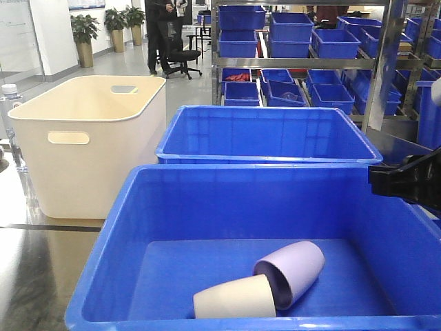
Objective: Grab cup from conveyor and place in blue bin
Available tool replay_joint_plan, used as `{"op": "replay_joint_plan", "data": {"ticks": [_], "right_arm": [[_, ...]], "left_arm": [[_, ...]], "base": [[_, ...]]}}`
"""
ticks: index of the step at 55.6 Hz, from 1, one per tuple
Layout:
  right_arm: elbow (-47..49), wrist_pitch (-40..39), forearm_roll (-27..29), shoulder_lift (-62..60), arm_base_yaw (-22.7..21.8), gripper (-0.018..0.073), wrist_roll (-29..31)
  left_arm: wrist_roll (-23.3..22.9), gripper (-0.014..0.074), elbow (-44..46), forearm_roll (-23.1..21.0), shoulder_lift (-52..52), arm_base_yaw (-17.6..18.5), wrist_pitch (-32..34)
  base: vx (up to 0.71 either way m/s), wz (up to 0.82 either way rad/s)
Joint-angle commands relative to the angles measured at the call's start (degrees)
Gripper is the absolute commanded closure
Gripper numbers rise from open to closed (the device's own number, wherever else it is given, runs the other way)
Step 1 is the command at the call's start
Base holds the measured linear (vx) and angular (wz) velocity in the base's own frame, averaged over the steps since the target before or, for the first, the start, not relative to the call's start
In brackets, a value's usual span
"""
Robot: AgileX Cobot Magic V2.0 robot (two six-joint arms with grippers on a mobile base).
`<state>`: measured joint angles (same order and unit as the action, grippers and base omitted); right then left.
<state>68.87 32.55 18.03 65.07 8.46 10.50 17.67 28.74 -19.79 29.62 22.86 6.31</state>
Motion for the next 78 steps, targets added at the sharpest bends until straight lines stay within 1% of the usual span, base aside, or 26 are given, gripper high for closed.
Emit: {"op": "replay_joint_plan", "data": {"ticks": [1,3,7,18,24,26,35,40,42,44,46,49,51,54,60,67,78], "right_arm": [[1.82,-4.28,0.68,-1.27,0.04,0.0318,0.4],[1.82,-4.28,0.68,-1.27,0.04,0.0318,0.4],[1.82,-4.28,0.68,-1.27,0.04,0.0318,0.4],[1.82,-4.28,0.68,-1.27,0.04,0.0318,0.4],[1.82,-4.28,0.68,-1.27,0.04,0.0318,0.4],[1.82,-4.28,0.68,-1.27,0.04,0.0318,0.4],[1.82,-4.28,0.68,-1.27,0.04,0.0318,0.4],[1.82,-4.28,0.68,-1.27,0.04,0.0318,0.4],[1.82,-4.28,0.68,-1.27,0.04,0.0318,0.4],[1.82,-4.28,0.68,-1.27,0.04,0.0318,0.4],[1.82,-4.28,0.68,-1.27,0.04,0.0318,0.4],[1.82,-4.28,0.68,-1.27,0.04,0.0318,0.4],[1.82,-4.28,0.68,-1.27,0.04,0.0318,0.4],[1.82,-4.28,0.68,-1.27,0.04,0.0318,0.4],[1.82,-4.28,0.68,-1.27,0.04,0.0318,0.4],[1.82,-4.28,0.68,-1.27,0.04,0.0318,0.4],[1.82,-4.28,0.68,-1.27,0.04,0.0318,0.4]], "left_arm": [[-9.69,0.0604,-4.89,6.48,-4.58,-1.06,9.65],[-10.6,0.0604,-8.12,6.39,-6.62,-2.33,10.45],[-10.61,0.0604,-13.01,6.39,-10.71,-5.2,10.43],[-10.56,0.0604,-24.67,6.39,-22.04,-15.15,8.42],[-10.56,0.0604,-29.27,6.39,-25.75,-18.89,5.95],[-10.56,0.0604,-30.27,6.39,-26.59,-19.52,4.63],[-10.56,0.0604,-30.9,6.33,-27.09,-19.82,-4.65],[-10.56,0.0604,-30.9,6.33,-27.09,-19.82,-6.99],[-10.56,0.0604,-30.9,6.99,-27.09,-19.82,-7.43],[-10.56,0.0604,-30.96,8.74,-27.09,-19.82,-7.42],[-10.56,0.0604,-31.02,11.91,-27.09,-19.82,-7.28],[-10.77,0.0604,-31.02,18.34,-27.09,-19.82,-6.31],[-10.77,0.0604,-31.02,21.61,-27.09,-19.82,-5.37],[-10.77,0.0604,-31.02,23.92,-27.09,-19.82,-3.81],[-10.77,0.0604,-31.02,23.01,-27.09,-19.82,-2.23],[-10.71,0.0604,-31.02,19.05,-27.09,-19.82,-2.95],[-10.71,0.0604,-30.97,19.16,-27.09,-19.82,-3.06]], "base": [[0.0,0.0],[0.0,0.0],[0.0,0.0],[0.0,0.0],[0.0,0.0],[0.0,0.0],[0.0,0.0],[0.0,0.0],[0.0,0.0],[0.0,0.0],[0.0,0.0],[0.0,0.0],[0.0,0.0],[0.0,0.0],[0.0,0.0],[0.0,0.0],[0.0,0.0]]}}
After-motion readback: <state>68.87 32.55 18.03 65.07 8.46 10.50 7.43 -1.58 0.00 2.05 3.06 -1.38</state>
